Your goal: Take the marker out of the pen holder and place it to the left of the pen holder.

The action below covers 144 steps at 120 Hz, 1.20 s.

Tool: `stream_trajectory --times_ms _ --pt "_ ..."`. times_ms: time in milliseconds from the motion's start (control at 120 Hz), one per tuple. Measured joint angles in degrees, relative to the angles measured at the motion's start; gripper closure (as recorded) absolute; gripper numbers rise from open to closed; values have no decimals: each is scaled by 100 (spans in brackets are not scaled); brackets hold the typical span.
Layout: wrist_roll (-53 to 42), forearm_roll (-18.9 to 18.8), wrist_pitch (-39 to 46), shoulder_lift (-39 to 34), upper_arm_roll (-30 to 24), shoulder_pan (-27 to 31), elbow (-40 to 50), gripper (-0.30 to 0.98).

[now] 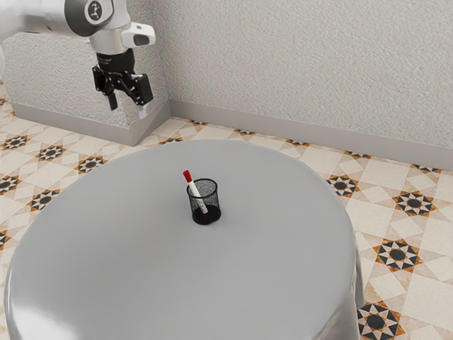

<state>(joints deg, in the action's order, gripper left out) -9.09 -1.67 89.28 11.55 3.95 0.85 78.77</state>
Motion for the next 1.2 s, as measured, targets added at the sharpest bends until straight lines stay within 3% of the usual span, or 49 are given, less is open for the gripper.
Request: stream_trajectory --times_ms 292,400,542,717,1017,1200 --pt "-344 -45 38 -14 25 22 65 0" --pt "-1275 -15 505 4 13 -2 517 0" --pt "-2665 445 1264 140 13 9 890 0" --pt "-3857 594 1717 302 20 68 1121 1" --pt "-5819 633 2010 1384 -281 109 378 3" --pt "-6672 681 2064 1956 -841 637 -90 4"
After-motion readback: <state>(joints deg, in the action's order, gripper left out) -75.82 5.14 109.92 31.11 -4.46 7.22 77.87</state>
